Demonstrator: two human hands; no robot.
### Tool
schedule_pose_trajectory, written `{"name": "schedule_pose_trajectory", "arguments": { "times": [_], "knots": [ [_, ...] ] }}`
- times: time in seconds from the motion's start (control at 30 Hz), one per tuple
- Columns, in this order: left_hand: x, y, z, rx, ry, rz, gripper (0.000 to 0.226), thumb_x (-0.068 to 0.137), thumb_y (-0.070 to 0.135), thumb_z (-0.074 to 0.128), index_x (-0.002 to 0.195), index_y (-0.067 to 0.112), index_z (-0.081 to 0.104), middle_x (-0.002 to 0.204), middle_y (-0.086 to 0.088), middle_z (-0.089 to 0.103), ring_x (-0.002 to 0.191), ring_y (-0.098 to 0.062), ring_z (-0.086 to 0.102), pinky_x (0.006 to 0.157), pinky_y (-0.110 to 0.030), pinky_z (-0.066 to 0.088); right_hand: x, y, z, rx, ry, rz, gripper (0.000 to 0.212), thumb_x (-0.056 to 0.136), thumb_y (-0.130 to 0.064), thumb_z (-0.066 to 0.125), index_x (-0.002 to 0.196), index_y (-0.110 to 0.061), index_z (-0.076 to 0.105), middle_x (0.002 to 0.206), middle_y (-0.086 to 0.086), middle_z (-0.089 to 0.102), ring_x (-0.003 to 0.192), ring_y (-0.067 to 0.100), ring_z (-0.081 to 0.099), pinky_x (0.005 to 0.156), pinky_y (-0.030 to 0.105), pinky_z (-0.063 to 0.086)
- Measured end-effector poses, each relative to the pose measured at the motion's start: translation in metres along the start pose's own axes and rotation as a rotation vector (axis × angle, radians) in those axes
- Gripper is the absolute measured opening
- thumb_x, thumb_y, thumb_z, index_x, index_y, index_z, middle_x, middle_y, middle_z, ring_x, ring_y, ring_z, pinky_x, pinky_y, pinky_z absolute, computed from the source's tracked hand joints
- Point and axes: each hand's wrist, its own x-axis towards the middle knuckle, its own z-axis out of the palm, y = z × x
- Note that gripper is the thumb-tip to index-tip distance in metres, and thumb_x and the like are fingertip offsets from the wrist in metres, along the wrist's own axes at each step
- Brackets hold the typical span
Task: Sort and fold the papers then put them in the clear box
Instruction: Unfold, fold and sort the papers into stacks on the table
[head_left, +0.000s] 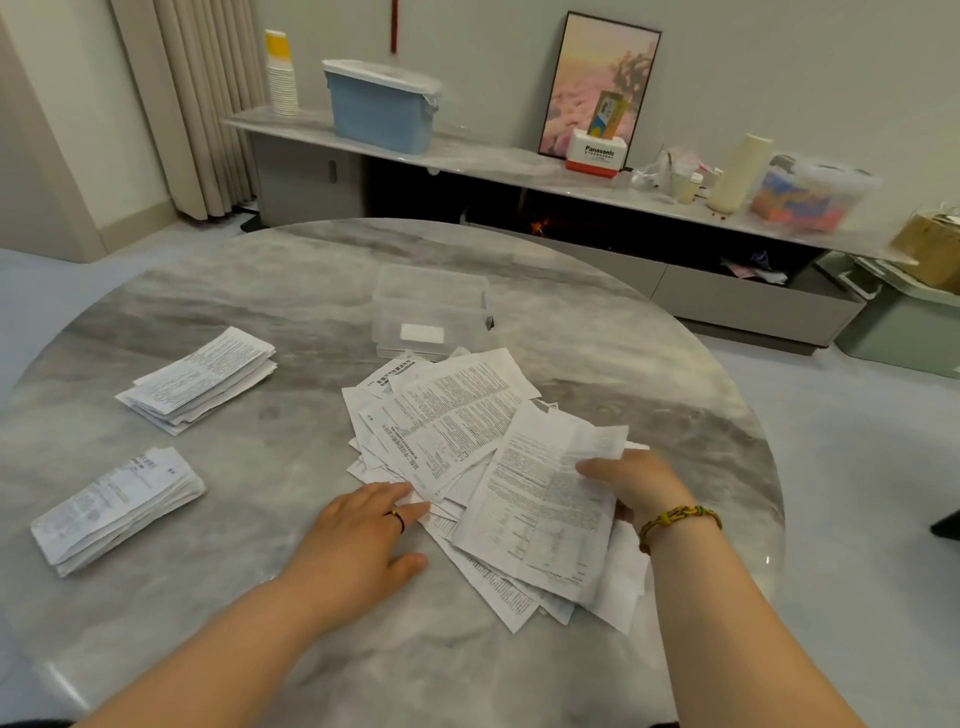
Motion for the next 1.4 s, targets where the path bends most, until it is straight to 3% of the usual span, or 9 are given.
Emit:
{"name": "schedule_pose_trajectory", "arguments": {
  "times": [0.13, 0.3, 0.43, 0.63, 0.77, 0.97, 1.07, 1.2, 1.4],
  "knots": [
    [0.000, -0.001, -0.003, -0.025, -0.013, 0.007, 0.054, 0.095, 0.046, 0.036, 0.145, 0.033, 0.020, 0.155, 0.014, 0.004, 0.142, -0.005, 0.005, 0.113, -0.019, 0.007, -0.010, -0.005, -0.001, -0.269, -0.047, -0.038, 0.023, 0.085, 0.004, 0.051, 0.107, 0.003, 0.058, 0.114, 0.023, 0.061, 0.084, 0.029, 0.057, 0.064, 0.034, 0.050],
    [0.002, -0.006, -0.011, -0.265, 0.066, -0.011, 0.037, 0.098, 0.026, 0.038, 0.135, 0.024, 0.043, 0.148, 0.010, 0.031, 0.135, -0.005, 0.029, 0.103, -0.008, 0.017, -0.020, -0.014, -0.004, -0.227, 0.026, -0.170, 0.016, 0.086, 0.006, 0.050, 0.096, 0.002, 0.062, 0.101, 0.024, 0.064, 0.092, 0.039, 0.062, 0.076, 0.044, 0.052],
    [-0.001, -0.003, -0.029, -0.649, 0.194, -0.109, 0.027, 0.095, 0.017, 0.045, 0.117, 0.018, 0.060, 0.120, 0.009, 0.058, 0.110, 0.000, 0.049, 0.088, -0.006, 0.029, -0.033, -0.021, -0.009, -0.103, 0.019, -0.301, 0.010, 0.088, 0.001, 0.052, 0.087, 0.001, 0.062, 0.078, 0.010, 0.063, 0.067, 0.026, 0.059, 0.067, 0.039, 0.052],
    [-0.006, 0.004, -0.052, -1.180, 0.202, -0.231, 0.019, 0.093, 0.017, 0.048, 0.099, 0.016, 0.065, 0.089, 0.007, 0.069, 0.081, -0.006, 0.064, 0.068, -0.009, 0.050, -0.046, -0.024, 0.013, -0.035, -0.222, -0.354, 0.012, 0.087, -0.001, 0.055, 0.086, -0.007, 0.065, 0.086, 0.010, 0.069, 0.077, 0.030, 0.064, 0.081, 0.048, 0.052],
    [-0.014, 0.003, -0.063, -1.304, 0.087, -0.231, 0.024, 0.091, 0.017, 0.050, 0.077, 0.011, 0.069, 0.067, 0.005, 0.073, 0.059, -0.005, 0.068, 0.052, -0.013, 0.051, -0.053, -0.022, 0.037, -0.085, -0.305, -0.379, 0.015, 0.086, -0.002, 0.057, 0.082, -0.012, 0.067, 0.091, 0.012, 0.071, 0.090, 0.036, 0.066, 0.085, 0.051, 0.050],
    [-0.014, -0.007, -0.066, -1.367, 0.126, -0.278, 0.022, 0.087, 0.011, 0.056, 0.070, 0.008, 0.070, 0.064, -0.002, 0.073, 0.055, -0.011, 0.068, 0.052, -0.020, 0.054, -0.054, -0.016, 0.053, -0.051, -0.451, -0.321, 0.011, 0.086, -0.013, 0.059, 0.085, -0.019, 0.068, 0.096, 0.004, 0.072, 0.088, 0.021, 0.069, 0.082, 0.033, 0.055],
    [-0.012, -0.012, -0.067, -1.431, 0.167, -0.292, 0.021, 0.087, 0.010, 0.056, 0.072, 0.010, 0.070, 0.067, -0.003, 0.073, 0.058, -0.013, 0.069, 0.056, -0.021, 0.055, -0.052, -0.014, 0.055, -0.124, -0.481, -0.310, 0.014, 0.088, -0.016, 0.057, 0.092, -0.009, 0.068, 0.094, 0.012, 0.070, 0.077, 0.033, 0.064, 0.060, 0.029, 0.053],
    [-0.012, -0.016, -0.070, -1.513, 0.108, -0.246, 0.018, 0.087, 0.008, 0.053, 0.086, 0.012, 0.070, 0.081, -0.004, 0.075, 0.069, -0.014, 0.071, 0.066, -0.025, 0.057, -0.049, -0.016, 0.053, 0.065, -0.527, -0.258, 0.018, 0.091, -0.010, 0.051, 0.093, -0.006, 0.067, 0.097, 0.011, 0.071, 0.085, 0.026, 0.068, 0.081, 0.036, 0.056],
    [-0.013, -0.017, -0.073, -1.684, 0.064, -0.253, 0.024, 0.087, 0.000, 0.047, 0.084, 0.009, 0.069, 0.074, -0.003, 0.074, 0.062, -0.012, 0.070, 0.057, -0.021, 0.056, -0.051, -0.019, 0.051, 0.313, -0.636, -0.186, 0.026, 0.091, 0.000, 0.042, 0.087, -0.009, 0.067, 0.080, 0.002, 0.074, 0.071, 0.012, 0.071, 0.064, 0.021, 0.058]
  ]
}}
